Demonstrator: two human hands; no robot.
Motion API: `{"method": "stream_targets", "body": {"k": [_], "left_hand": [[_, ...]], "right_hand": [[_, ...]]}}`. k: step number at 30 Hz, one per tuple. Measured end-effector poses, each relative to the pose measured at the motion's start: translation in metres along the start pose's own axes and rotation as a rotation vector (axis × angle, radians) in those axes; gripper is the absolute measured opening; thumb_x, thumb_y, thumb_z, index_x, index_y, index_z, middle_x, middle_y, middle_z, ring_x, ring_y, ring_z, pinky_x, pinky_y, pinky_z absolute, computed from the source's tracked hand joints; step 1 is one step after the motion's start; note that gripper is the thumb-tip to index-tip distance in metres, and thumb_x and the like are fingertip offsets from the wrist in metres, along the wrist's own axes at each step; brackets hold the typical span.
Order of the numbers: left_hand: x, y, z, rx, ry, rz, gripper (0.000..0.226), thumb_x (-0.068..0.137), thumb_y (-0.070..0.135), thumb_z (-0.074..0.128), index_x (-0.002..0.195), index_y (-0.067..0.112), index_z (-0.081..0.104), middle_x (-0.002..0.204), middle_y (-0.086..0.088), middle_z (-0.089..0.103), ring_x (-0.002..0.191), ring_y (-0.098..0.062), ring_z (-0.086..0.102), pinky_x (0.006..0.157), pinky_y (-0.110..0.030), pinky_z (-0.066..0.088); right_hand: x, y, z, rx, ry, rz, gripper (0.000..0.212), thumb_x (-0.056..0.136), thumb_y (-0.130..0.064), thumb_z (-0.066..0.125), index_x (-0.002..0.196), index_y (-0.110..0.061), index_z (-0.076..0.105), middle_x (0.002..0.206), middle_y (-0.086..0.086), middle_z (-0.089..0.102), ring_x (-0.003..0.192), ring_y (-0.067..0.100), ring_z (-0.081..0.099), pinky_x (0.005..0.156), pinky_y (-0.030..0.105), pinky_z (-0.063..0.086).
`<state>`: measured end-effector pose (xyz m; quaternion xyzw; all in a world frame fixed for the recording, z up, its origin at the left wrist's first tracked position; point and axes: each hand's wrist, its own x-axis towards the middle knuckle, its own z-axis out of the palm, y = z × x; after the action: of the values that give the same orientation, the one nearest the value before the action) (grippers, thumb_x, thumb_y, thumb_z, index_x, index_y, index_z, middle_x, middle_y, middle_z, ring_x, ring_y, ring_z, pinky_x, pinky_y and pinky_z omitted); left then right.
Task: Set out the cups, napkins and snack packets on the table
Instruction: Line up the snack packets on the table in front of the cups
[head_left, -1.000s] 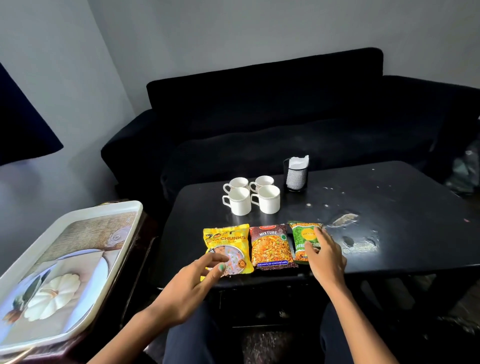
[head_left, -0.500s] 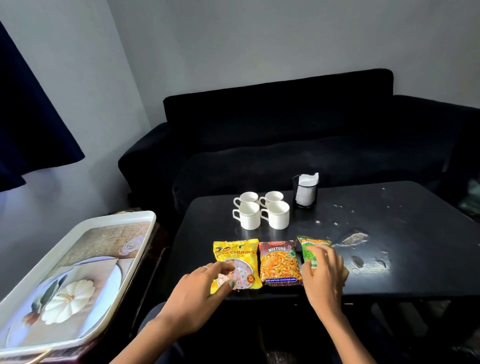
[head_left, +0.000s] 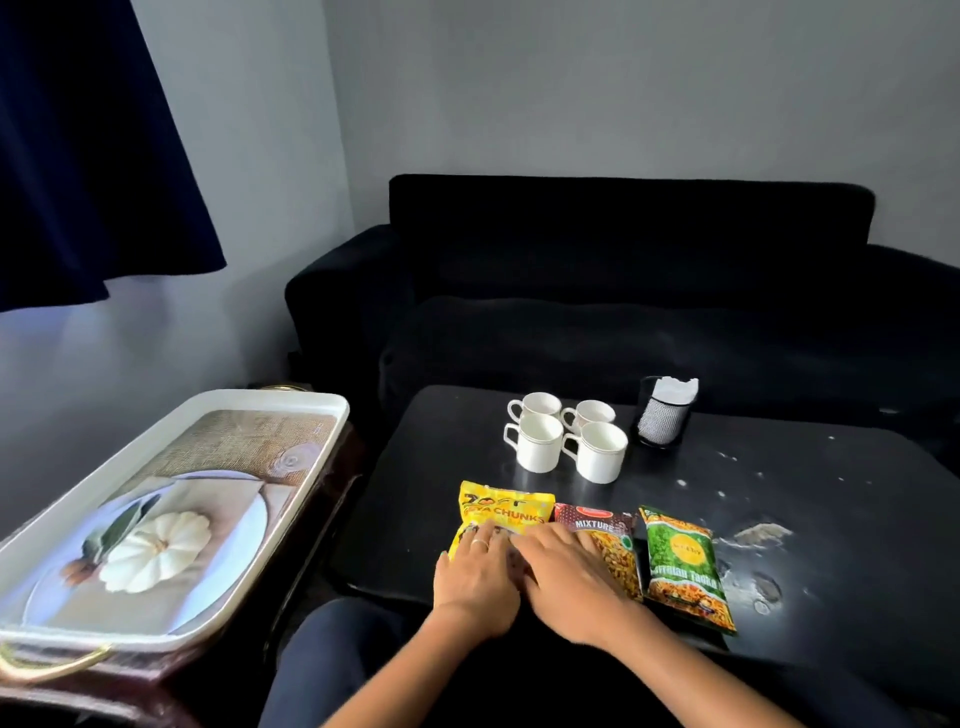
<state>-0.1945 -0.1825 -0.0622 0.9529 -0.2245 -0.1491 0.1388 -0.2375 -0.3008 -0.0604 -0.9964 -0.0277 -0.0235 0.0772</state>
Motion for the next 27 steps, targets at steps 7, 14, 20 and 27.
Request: {"method": "stream_targets", "body": {"k": [7, 14, 20, 27], "left_hand": [[0.019, -0.021, 0.01, 0.088, -0.041, 0.047, 0.069, 0.098, 0.039, 0.035, 0.152, 0.026, -0.006, 0.159, 0.008, -0.016, 0.146, -0.015, -0.016, 0.118, -0.047, 0.004], [0.043, -0.021, 0.003, 0.117, -0.01, 0.025, 0.065, 0.098, 0.049, 0.03, 0.152, 0.028, 0.0, 0.16, 0.009, -0.011, 0.147, -0.013, -0.012, 0.117, -0.05, 0.005], [0.042, -0.023, 0.0, 0.074, 0.064, 0.018, 0.062, 0.095, 0.054, 0.033, 0.15, 0.038, 0.009, 0.16, 0.009, -0.007, 0.147, -0.018, -0.011, 0.117, -0.05, 0.0], [0.043, -0.017, 0.002, 0.177, 0.009, 0.058, 0.071, 0.094, 0.058, 0.031, 0.15, 0.036, -0.007, 0.159, 0.006, -0.019, 0.145, -0.022, -0.02, 0.116, -0.052, -0.004]], "right_hand": [[0.014, 0.018, 0.013, -0.009, -0.216, -0.018, 0.063, 0.093, -0.031, 0.042, 0.149, -0.022, 0.013, 0.159, -0.003, 0.003, 0.144, 0.022, 0.006, 0.116, 0.046, 0.004], [0.04, 0.025, 0.019, -0.027, -0.214, -0.007, 0.066, 0.093, -0.035, 0.043, 0.149, -0.022, 0.011, 0.159, 0.001, 0.003, 0.146, 0.029, -0.006, 0.115, 0.051, -0.011], [0.04, 0.025, -0.011, 0.039, -0.26, 0.044, 0.07, 0.091, -0.042, 0.046, 0.148, -0.028, 0.009, 0.16, 0.0, -0.006, 0.145, 0.029, -0.015, 0.114, 0.05, -0.015], [-0.015, 0.061, -0.038, -0.015, -0.548, 0.172, 0.081, 0.088, -0.057, 0.043, 0.149, -0.032, -0.003, 0.157, -0.003, -0.02, 0.144, 0.023, -0.021, 0.115, 0.043, -0.013]]}}
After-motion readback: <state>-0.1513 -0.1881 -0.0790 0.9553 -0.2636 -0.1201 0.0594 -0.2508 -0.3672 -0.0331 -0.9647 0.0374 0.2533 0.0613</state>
